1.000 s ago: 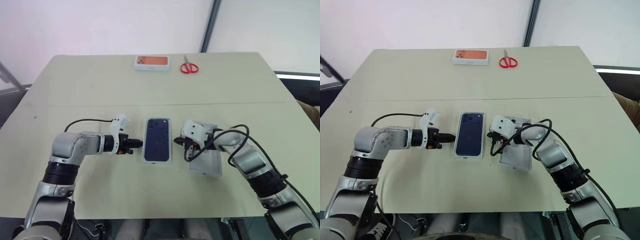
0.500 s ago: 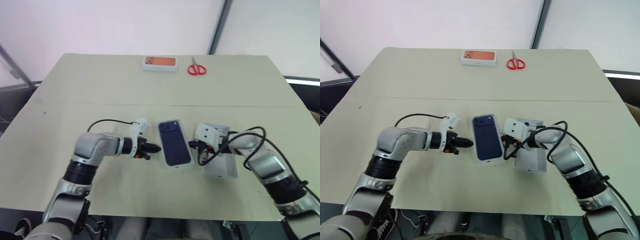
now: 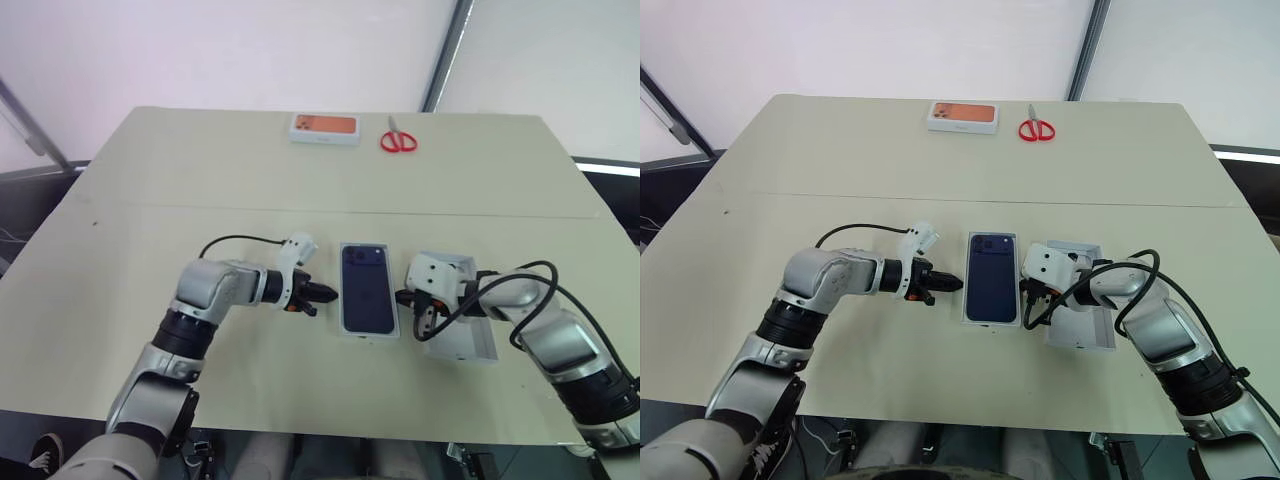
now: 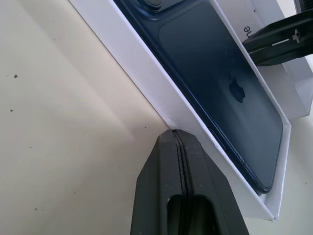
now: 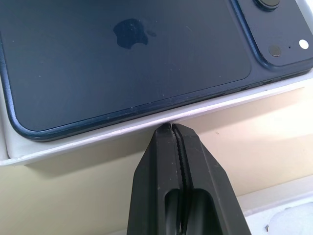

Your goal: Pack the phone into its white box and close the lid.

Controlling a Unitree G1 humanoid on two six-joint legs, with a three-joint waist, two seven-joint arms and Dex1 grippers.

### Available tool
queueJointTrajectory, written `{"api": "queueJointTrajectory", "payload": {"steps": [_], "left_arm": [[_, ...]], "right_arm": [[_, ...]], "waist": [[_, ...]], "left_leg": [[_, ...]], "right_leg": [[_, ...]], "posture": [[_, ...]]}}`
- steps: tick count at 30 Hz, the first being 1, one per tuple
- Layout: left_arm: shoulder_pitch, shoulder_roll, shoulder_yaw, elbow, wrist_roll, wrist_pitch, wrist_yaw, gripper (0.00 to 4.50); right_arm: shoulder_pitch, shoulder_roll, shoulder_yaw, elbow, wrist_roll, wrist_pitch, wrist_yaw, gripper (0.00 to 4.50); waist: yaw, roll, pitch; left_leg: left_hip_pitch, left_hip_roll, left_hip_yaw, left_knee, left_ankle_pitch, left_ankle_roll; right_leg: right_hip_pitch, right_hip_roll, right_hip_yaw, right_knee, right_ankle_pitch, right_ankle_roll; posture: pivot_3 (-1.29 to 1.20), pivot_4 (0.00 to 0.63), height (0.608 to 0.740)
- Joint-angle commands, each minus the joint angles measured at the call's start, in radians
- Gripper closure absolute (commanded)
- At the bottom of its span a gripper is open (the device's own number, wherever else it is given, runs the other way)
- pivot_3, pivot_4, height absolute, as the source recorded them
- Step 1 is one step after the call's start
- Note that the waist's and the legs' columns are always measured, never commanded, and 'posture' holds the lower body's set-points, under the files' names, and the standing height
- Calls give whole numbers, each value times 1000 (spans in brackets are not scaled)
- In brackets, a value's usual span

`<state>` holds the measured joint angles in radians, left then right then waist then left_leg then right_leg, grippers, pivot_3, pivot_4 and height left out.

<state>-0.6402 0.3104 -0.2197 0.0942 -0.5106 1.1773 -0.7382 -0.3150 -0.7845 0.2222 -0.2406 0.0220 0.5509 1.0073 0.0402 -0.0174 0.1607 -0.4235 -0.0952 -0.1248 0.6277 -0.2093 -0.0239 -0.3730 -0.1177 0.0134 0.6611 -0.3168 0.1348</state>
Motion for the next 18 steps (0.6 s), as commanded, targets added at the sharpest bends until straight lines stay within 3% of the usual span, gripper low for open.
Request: {"api": "queueJointTrajectory", "payload": {"steps": [1,18], "left_arm": [[11,-51,-47,-5,1,-9,0,4497],[13,-4,-13,-34,11,-43,-51,4497]], "right_arm": [[12,10,35,-37,16,-1,17,4465],[52,-62,-34,-29,27,-37,44,4465]], "waist": [[1,0,0],[0,0,0]], "left_leg": [[0,0,0,0,0,0],[-1,-1,-3,0,0,0]], "right_leg": [[0,0,0,0,0,0],[1,-1,-2,-1,0,0]], "posture": [[0,150,740],[0,150,740]]}}
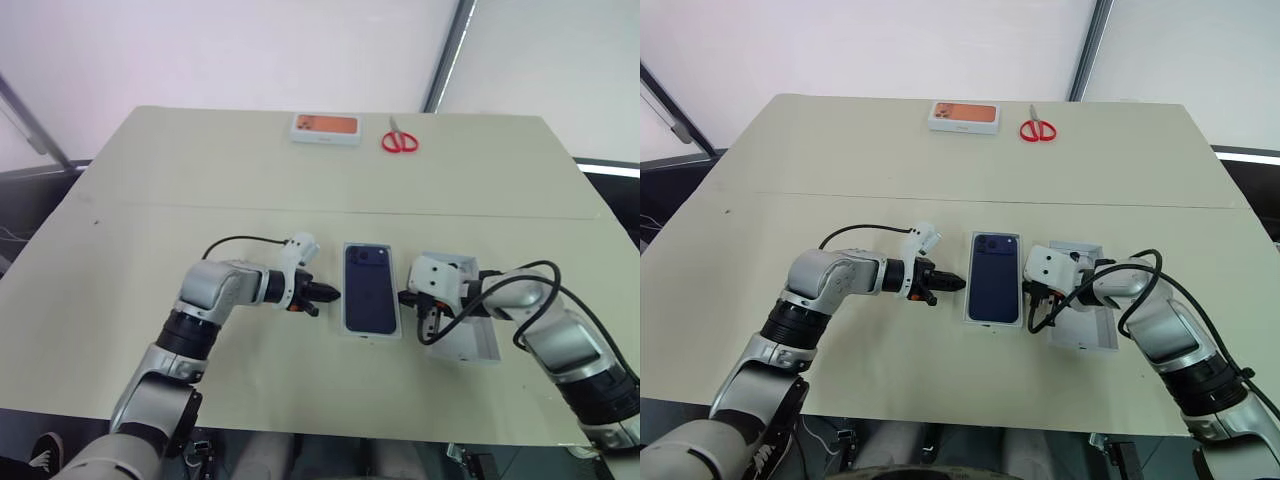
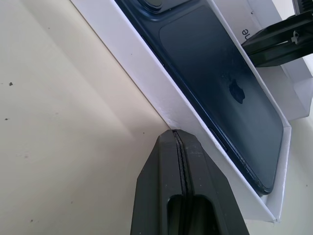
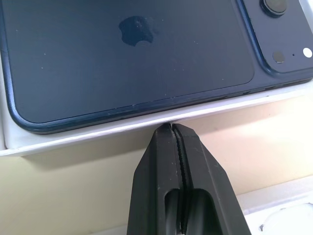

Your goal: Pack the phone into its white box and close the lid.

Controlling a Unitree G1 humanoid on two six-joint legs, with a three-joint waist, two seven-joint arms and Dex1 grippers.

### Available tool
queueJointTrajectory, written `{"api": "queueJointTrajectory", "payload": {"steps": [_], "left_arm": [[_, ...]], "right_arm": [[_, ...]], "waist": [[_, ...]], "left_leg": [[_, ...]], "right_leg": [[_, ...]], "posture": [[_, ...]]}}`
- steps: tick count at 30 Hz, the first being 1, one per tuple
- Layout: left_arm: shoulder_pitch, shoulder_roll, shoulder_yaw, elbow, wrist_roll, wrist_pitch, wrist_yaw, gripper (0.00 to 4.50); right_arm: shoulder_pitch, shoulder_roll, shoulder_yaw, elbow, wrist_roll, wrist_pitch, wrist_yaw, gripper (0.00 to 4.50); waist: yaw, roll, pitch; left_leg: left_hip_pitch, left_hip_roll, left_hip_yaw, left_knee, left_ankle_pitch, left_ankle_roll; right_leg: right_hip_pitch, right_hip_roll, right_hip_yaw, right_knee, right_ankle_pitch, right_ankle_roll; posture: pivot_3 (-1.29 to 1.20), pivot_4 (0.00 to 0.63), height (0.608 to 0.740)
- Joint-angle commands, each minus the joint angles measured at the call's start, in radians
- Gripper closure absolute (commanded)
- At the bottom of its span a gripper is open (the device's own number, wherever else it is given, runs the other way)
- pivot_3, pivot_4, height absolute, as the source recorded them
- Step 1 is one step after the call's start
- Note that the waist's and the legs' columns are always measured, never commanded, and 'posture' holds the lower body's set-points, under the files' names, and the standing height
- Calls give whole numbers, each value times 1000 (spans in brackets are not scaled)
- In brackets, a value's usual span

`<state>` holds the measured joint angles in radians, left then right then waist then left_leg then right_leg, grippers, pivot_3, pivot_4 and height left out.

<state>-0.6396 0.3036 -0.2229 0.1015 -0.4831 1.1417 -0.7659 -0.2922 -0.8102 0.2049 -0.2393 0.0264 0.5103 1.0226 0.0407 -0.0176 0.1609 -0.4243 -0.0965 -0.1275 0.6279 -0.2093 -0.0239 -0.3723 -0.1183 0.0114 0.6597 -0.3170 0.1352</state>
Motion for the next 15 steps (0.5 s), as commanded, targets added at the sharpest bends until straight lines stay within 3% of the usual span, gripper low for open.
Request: {"api": "queueJointTrajectory", "payload": {"steps": [1,8,15], "left_arm": [[19,14,3,-53,-23,-16,-31,4497],[63,115,49,-142,-55,-52,-96,4497],[128,210,111,-212,-24,-283,-171,4497]], "right_arm": [[33,-42,-28,-33,29,6,29,4465],[61,-89,-57,-37,54,-11,42,4465],[21,-63,-98,23,62,-45,-17,4465]], "waist": [[-2,0,0],[-10,0,1],[-18,1,1]], "left_leg": [[0,0,0,0,0,0],[-1,1,0,-2,0,0],[-1,1,0,-2,0,0]], "right_leg": [[0,0,0,0,0,0],[-2,0,0,-1,0,0],[-2,0,0,-1,0,0]], "posture": [[0,150,740],[0,150,740],[0,150,740]]}}
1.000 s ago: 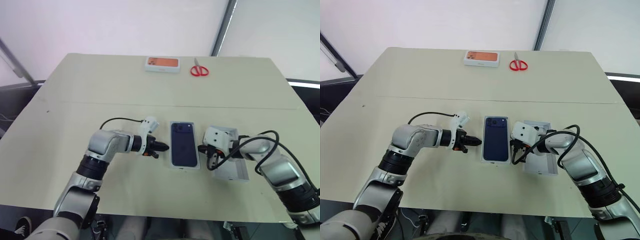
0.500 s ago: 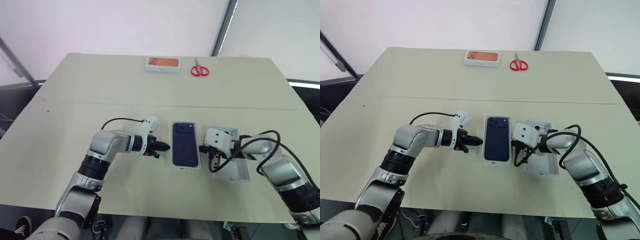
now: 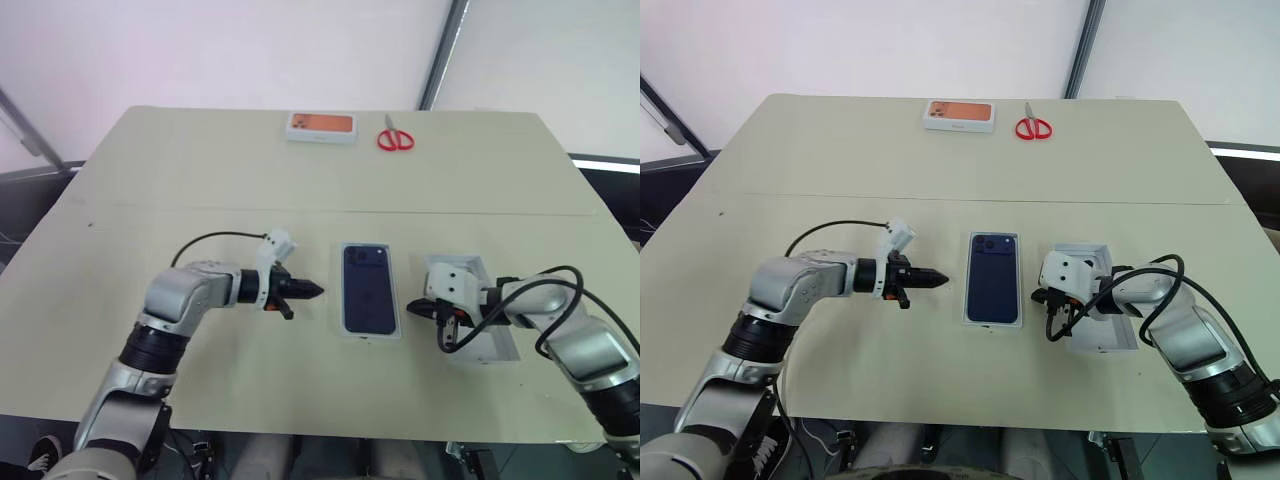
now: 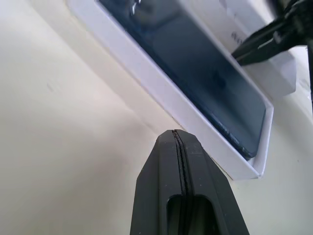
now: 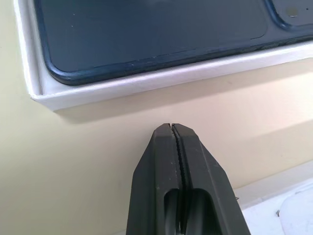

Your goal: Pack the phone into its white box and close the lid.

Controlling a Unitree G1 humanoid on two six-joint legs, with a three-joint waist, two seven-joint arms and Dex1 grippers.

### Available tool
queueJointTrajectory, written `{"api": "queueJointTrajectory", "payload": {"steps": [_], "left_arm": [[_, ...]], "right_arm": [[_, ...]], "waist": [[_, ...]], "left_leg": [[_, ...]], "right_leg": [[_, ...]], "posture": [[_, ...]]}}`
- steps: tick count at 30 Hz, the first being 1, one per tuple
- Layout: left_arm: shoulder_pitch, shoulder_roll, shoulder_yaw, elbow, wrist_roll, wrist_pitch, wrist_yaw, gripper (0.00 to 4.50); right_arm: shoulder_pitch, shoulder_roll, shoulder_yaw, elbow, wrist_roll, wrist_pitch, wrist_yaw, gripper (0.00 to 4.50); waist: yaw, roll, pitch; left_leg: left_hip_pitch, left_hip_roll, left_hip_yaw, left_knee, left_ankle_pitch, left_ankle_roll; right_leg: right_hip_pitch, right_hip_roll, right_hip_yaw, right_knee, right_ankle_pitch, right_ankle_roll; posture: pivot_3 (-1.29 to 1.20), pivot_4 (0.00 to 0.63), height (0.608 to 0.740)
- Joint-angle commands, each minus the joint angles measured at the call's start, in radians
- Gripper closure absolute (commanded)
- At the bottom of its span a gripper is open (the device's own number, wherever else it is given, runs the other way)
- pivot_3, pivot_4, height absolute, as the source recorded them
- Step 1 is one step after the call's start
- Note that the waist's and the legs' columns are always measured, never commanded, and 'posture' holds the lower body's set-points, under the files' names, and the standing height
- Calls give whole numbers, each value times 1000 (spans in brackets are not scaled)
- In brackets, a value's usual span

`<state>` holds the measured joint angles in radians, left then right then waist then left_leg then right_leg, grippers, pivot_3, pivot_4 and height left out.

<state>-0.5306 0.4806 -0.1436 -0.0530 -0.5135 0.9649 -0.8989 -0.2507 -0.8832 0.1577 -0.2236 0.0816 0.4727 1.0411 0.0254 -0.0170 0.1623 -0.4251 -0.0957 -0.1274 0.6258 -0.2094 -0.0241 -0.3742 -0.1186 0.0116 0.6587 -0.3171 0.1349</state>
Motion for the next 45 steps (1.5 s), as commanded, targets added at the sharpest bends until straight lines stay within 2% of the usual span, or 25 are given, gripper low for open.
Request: {"api": "queueJointTrajectory", "payload": {"steps": [1,3,6,7,8,9,11,16,17,18,23,26,33,37,41,45], "left_arm": [[32,46,47,-65,9,-140,-43,4497],[47,72,79,-63,-10,-165,-66,4497],[65,115,101,-62,-30,-181,-110,4497],[70,128,106,-59,-34,-185,-123,4500],[72,142,110,-52,-50,-168,-142,4247],[77,155,115,-47,-50,-187,-162,3970],[80,178,129,-43,-72,-196,-209,3217],[60,178,145,-12,-57,-279,-237,701],[46,173,154,19,-53,-286,-230,275],[36,167,159,41,-51,-292,-224,113],[37,192,150,72,-20,-375,-266,113],[42,187,151,72,-23,-379,-264,113],[61,150,136,32,-29,-366,-226,113],[74,133,127,5,-23,-368,-208,113],[82,130,124,-5,-22,-358,-198,113],[87,127,125,-13,-27,-349,-189,113]], "right_arm": [[-25,37,-81,-8,42,20,-57,4465],[-17,62,-133,-39,79,70,-95,4465],[33,26,-194,-84,129,140,-71,4465],[59,2,-206,-96,137,148,-55,4230],[81,-17,-216,-108,149,162,-42,3941],[100,-38,-229,-121,152,163,-37,3643],[92,-42,-268,-145,190,238,-61,2694],[29,-37,-299,-212,238,426,-147,42],[18,-27,-307,-230,260,500,-171,0],[11,-21,-313,-242,278,552,-188,0],[-48,114,-394,-330,357,980,-337,0],[-44,165,-413,-414,373,1110,-405,0],[-21,146,-424,-446,480,1142,-610,0],[9,171,-465,-425,649,1142,-762,0],[30,246,-534,-391,895,1142,-997,0],[-2,199,-516,-342,1098,1142,-1218,0]], "waist": [[-4,0,0],[-13,1,1],[-13,3,2],[-12,3,2],[-12,3,2],[-13,3,2],[-15,3,2],[-16,4,3],[-15,4,3],[-14,4,3],[-14,3,3],[-14,3,3],[-15,3,3],[-15,3,3],[-21,3,3],[-24,3,3]], "left_leg": [[0,0,0,0,0,0],[0,0,0,-1,0,0],[0,1,0,-3,0,-1],[-1,1,0,-4,0,-1],[-1,1,0,-4,0,-1],[-1,1,0,-5,0,-1],[-1,1,0,-5,0,0],[0,3,1,-5,1,-1],[0,3,1,-5,1,-1],[-1,3,0,-5,1,-1],[-1,2,0,-8,1,-1],[-2,2,1,-9,1,-1],[-2,2,2,-10,2,-2],[-2,3,2,-10,2,-2],[-2,4,2,-11,2,-2],[-2,4,3,-10,2,-2]], "right_leg": [[0,0,0,0,0,0],[0,0,0,-1,0,0],[-2,0,0,-1,0,0],[-2,0,0,-1,0,0],[-2,0,0,-2,0,0],[-2,0,0,-3,0,0],[-2,0,0,-3,0,0],[-2,0,1,-3,0,-1],[-2,0,1,-3,0,-1],[-3,0,1,-3,0,-1],[-4,0,1,-4,0,-1],[-6,0,2,-4,1,-1],[-7,0,2,-3,1,-1],[-7,0,2,-3,1,-1],[-7,1,3,-3,1,-2],[-7,1,3,-2,1,-2]], "posture": [[0,150,740],[0,150,740],[0,150,740],[0,150,740],[0,150,740],[0,150,740],[0,150,740],[0,150,740],[0,150,740],[0,150,740],[0,150,740],[0,150,740],[0,150,740],[0,150,740],[0,150,740],[0,150,740]]}}
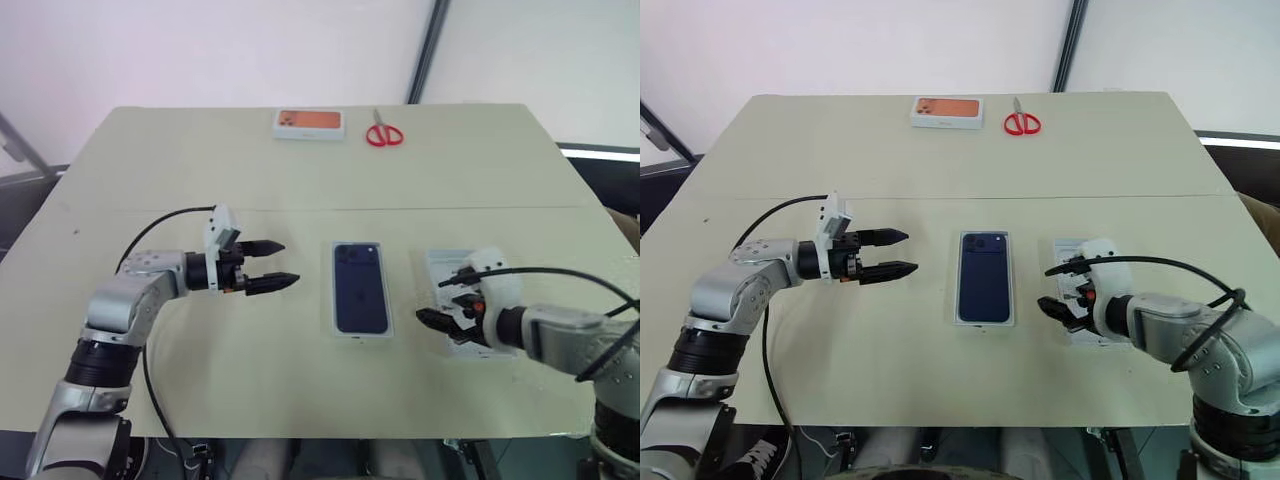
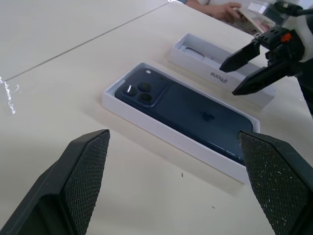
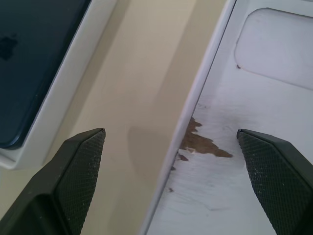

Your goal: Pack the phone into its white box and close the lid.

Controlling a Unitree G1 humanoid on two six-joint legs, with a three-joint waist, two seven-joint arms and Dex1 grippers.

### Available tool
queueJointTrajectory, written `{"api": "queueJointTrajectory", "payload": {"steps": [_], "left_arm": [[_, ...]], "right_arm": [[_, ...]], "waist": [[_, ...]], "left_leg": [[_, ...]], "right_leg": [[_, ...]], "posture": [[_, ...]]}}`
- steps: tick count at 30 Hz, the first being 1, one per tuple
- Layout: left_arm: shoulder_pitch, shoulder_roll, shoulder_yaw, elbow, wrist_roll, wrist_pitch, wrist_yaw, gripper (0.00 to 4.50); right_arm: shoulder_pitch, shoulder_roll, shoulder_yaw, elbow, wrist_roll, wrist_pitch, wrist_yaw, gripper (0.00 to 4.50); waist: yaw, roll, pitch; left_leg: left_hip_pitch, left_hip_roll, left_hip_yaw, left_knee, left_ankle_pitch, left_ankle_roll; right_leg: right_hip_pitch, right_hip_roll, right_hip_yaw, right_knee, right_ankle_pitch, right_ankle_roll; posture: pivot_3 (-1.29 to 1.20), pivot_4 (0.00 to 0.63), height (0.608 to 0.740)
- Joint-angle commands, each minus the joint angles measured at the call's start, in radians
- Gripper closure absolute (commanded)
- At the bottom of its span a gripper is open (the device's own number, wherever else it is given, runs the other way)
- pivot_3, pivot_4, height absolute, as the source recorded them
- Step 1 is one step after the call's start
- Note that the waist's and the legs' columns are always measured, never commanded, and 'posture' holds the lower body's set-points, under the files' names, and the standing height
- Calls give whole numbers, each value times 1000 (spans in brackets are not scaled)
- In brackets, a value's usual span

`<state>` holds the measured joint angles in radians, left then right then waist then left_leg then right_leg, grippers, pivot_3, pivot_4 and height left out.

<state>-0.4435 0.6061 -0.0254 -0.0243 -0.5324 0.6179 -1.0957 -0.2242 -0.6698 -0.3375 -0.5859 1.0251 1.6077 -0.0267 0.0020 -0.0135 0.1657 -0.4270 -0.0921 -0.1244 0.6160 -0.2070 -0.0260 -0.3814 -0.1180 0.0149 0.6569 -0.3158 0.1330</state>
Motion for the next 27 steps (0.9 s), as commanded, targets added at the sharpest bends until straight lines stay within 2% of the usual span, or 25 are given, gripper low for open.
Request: {"api": "queueJointTrajectory", "payload": {"steps": [1,5,9,11,17,27], "left_arm": [[1,-1,6,-41,-6,-5,11,113],[5,-7,4,-46,-3,-7,22,113],[6,-12,2,-51,0,-7,31,113],[6,-12,0,-51,3,-10,34,113],[3,-24,-7,-50,12,-15,46,113],[9,-34,-9,-59,21,-16,61,113]], "right_arm": [[-33,-13,-21,35,216,7,-208,0],[-35,-27,-1,75,426,-3,-431,0],[-3,-228,173,106,804,-272,-738,0],[-4,-313,257,94,921,-390,-830,0],[-36,-400,412,45,947,-570,-893,0],[-104,-446,550,26,947,-652,-919,0]], "waist": [[-1,0,0],[-3,0,0],[-15,0,0],[-17,0,1],[-20,0,1],[-16,0,1]], "left_leg": [[0,0,0,0,0,0],[0,0,0,-1,0,0],[0,0,1,0,0,0],[0,1,2,0,1,1],[0,2,3,-1,1,2],[0,2,3,-1,1,2]], "right_leg": [[0,0,0,0,0,0],[0,0,0,0,0,0],[0,-1,0,0,0,0],[1,-1,0,0,0,0],[0,2,0,0,0,0],[0,2,0,-1,0,0]], "posture": [[0,150,740],[0,150,740],[0,150,740],[0,150,740],[0,150,740],[0,150,740]]}}
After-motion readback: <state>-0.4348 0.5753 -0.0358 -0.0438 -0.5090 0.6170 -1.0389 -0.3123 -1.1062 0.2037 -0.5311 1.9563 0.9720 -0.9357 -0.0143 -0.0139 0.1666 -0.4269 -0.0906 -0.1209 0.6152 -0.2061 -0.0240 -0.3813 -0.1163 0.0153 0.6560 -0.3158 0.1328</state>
